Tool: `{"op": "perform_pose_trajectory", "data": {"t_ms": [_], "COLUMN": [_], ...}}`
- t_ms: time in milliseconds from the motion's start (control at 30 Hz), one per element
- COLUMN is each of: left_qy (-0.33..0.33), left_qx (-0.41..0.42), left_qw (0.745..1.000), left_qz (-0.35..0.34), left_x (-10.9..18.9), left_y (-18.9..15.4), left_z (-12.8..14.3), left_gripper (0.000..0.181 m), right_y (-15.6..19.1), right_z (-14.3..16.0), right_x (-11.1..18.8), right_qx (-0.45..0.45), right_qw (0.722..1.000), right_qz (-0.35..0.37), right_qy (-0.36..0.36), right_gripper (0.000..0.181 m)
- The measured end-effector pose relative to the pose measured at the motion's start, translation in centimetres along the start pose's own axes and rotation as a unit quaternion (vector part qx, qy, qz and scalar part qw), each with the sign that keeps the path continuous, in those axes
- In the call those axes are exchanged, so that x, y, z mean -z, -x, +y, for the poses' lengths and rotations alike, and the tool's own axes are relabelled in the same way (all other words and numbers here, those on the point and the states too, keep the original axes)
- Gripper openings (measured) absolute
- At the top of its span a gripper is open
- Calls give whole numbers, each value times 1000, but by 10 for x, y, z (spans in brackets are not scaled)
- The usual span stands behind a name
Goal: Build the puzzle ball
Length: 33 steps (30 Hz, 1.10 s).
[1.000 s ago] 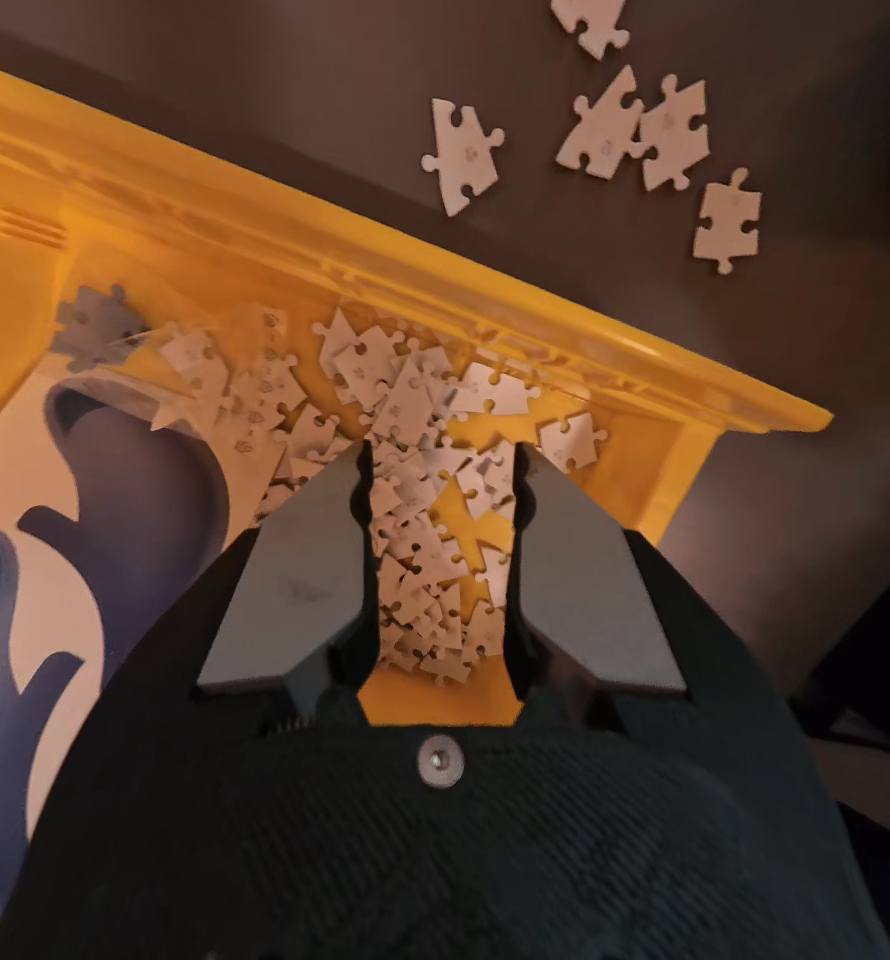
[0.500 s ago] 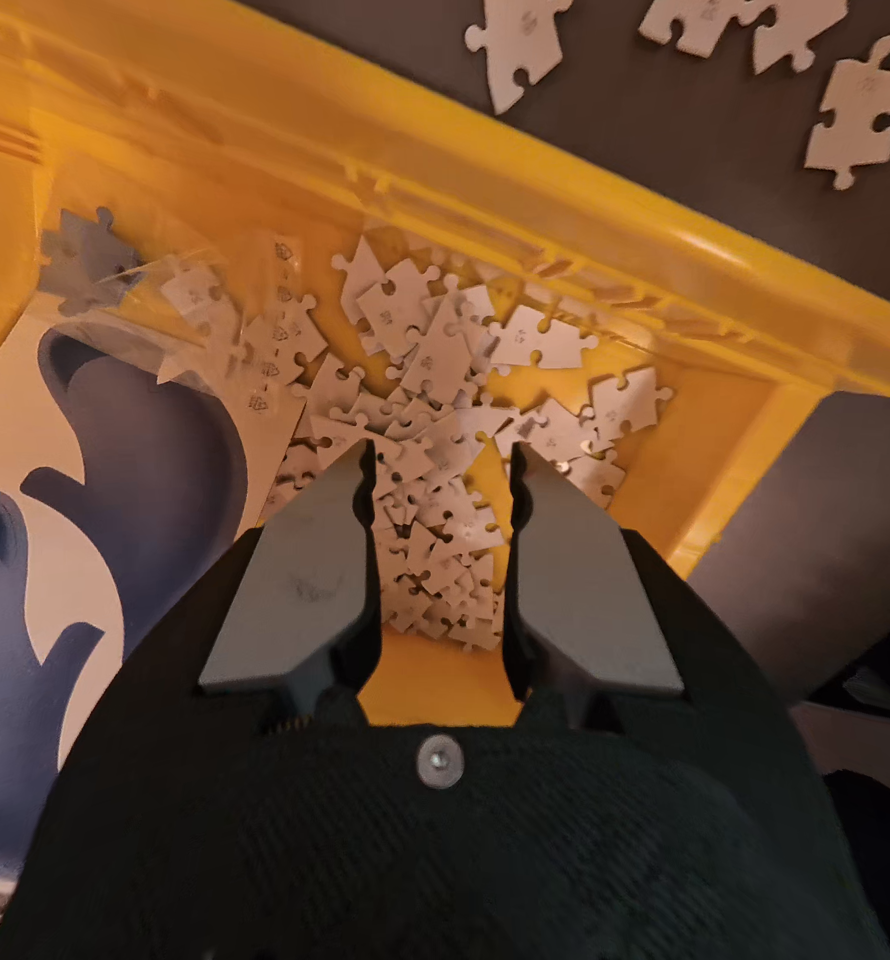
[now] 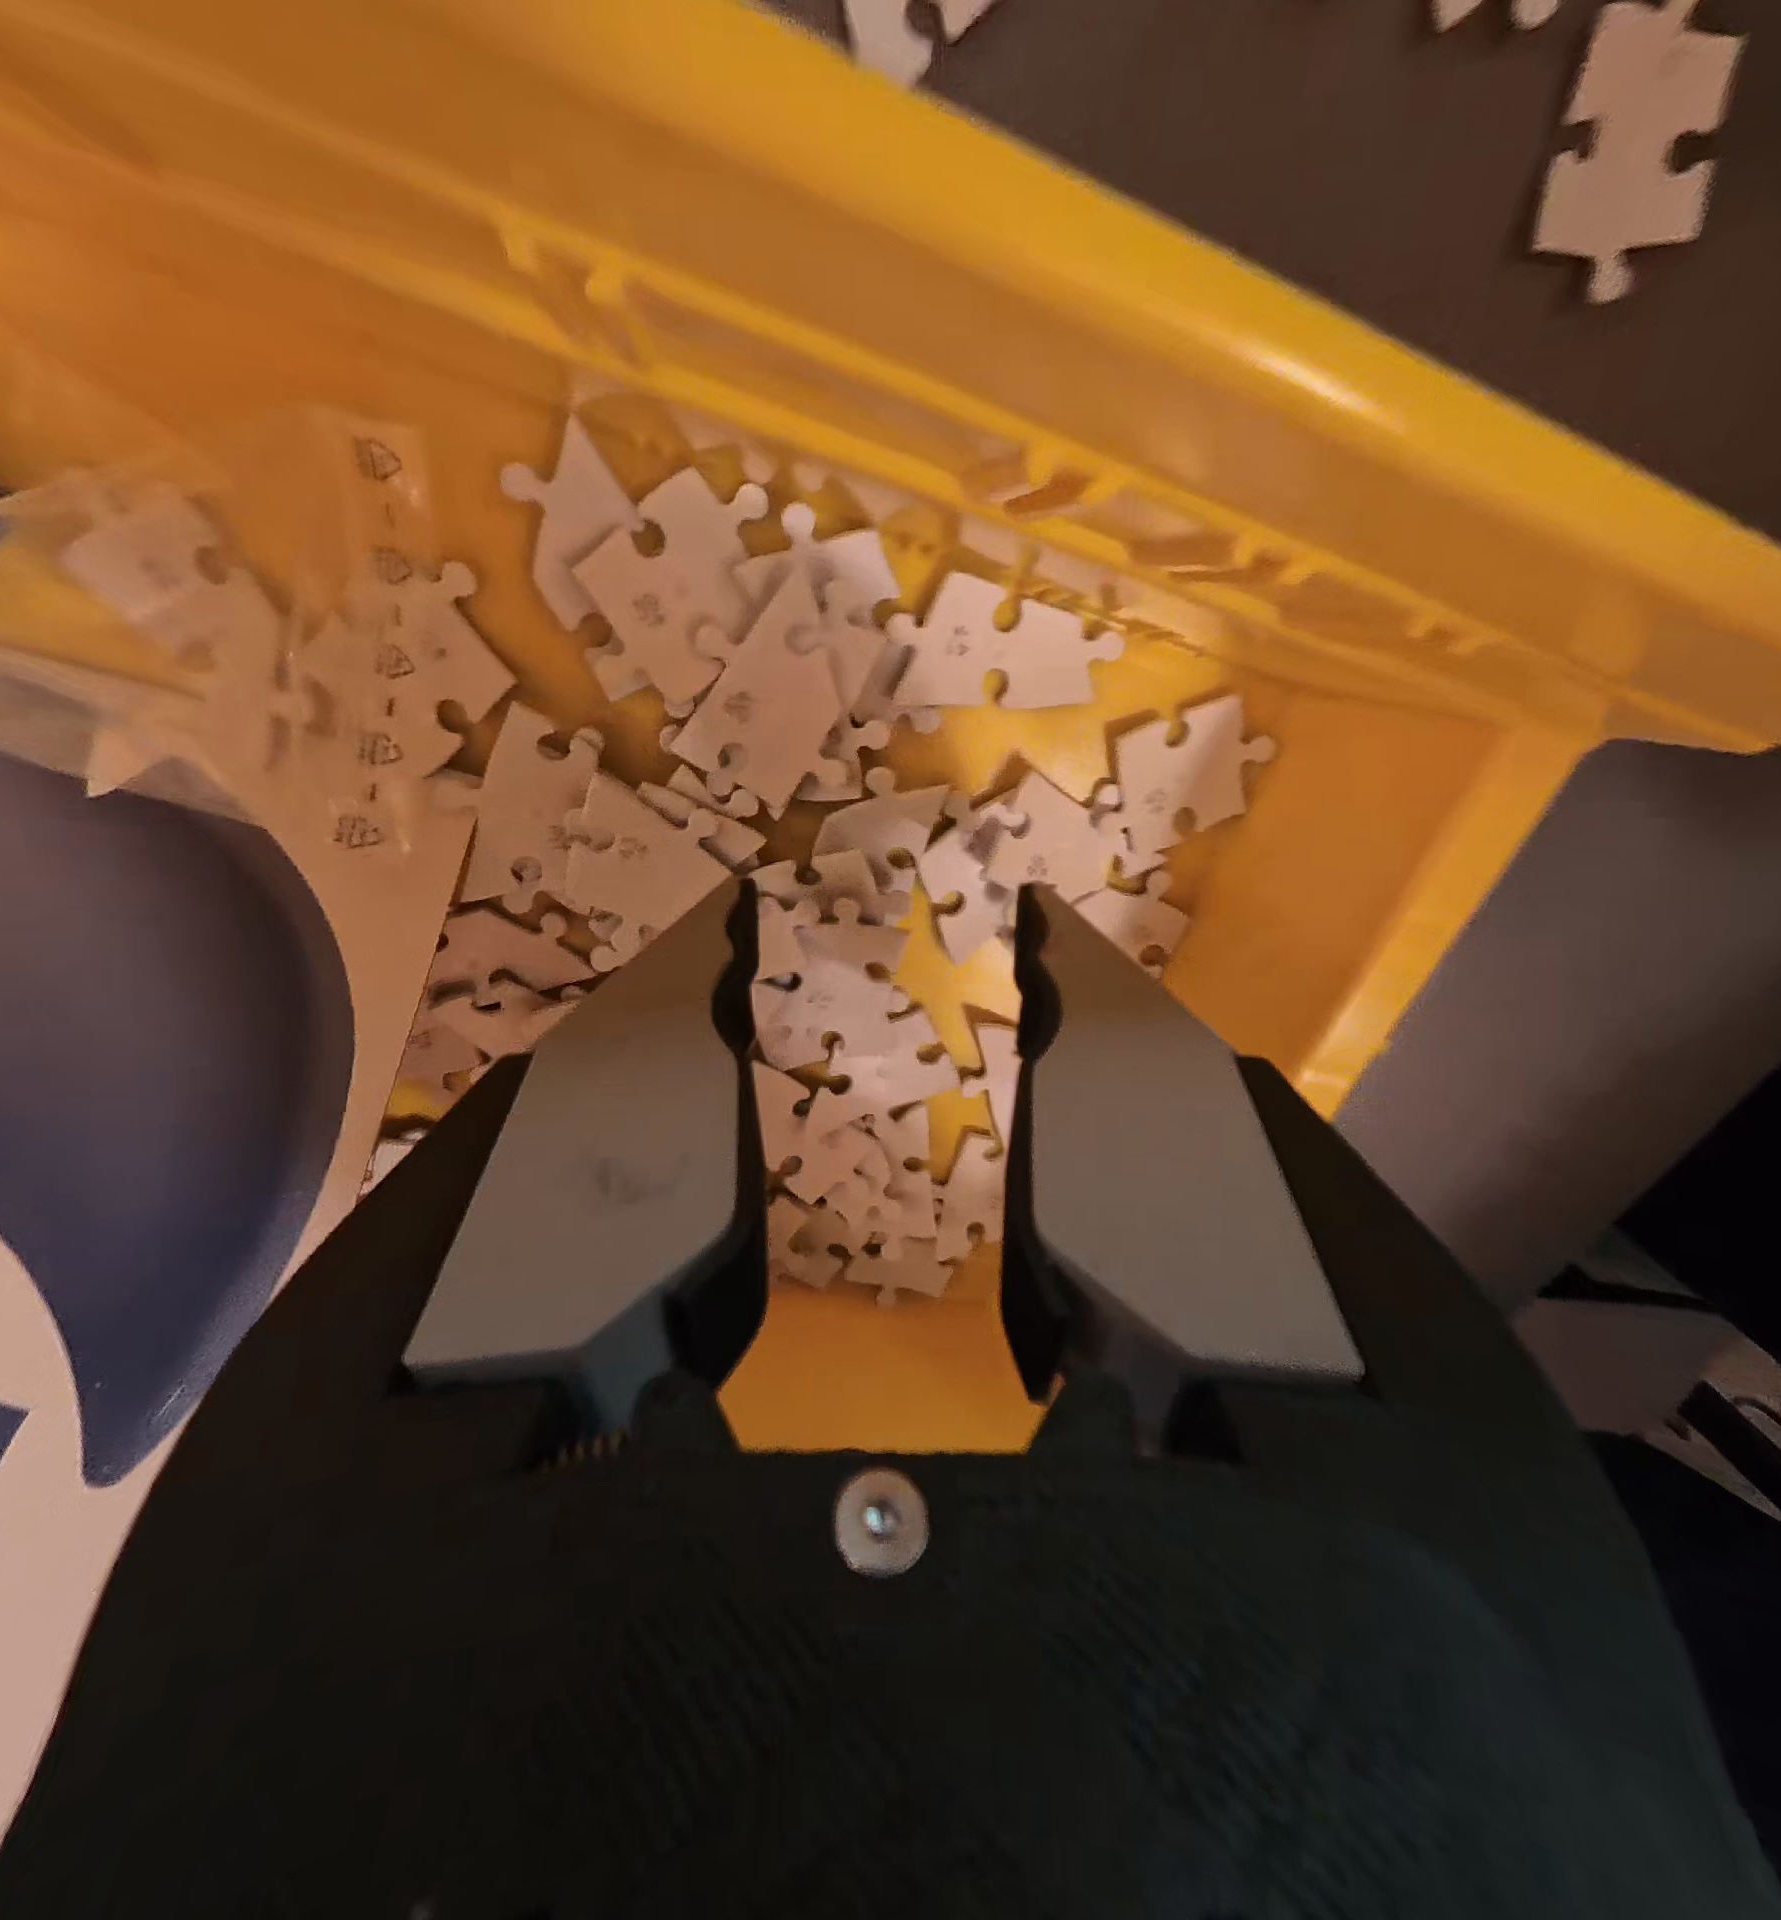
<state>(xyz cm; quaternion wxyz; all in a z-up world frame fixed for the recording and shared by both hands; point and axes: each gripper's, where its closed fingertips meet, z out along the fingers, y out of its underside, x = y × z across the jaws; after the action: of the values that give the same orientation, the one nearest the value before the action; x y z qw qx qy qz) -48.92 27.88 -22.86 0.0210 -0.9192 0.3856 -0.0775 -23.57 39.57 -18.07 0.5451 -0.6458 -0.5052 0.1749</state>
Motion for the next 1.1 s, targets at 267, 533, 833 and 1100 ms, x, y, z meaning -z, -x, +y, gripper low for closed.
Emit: {"op": "perform_pose_trajectory", "data": {"t_ms": [267,533,833,1100], "left_qy": [-101,-114,-112,-91], "left_qx": [36,38,41,50], "left_qw": [993,991,991,992], "left_qz": [-56,-62,-67,-75], "left_x": [41,47,47,36], "left_y": [21,25,27,35], "left_z": [-18,-21,-20,-17], "left_gripper": [46,46,46,46], "right_y": [-2,-5,-2,-2], "right_z": [2,4,4,8], "right_x": [-1,-2,-2,-6], "right_qx": [6,9,20,17], "right_qw": [1000,1000,1000,1000], "right_qz": [8,17,16,14], "right_qy": [3,8,9,16], "right_gripper": [47,46,46,46]}}
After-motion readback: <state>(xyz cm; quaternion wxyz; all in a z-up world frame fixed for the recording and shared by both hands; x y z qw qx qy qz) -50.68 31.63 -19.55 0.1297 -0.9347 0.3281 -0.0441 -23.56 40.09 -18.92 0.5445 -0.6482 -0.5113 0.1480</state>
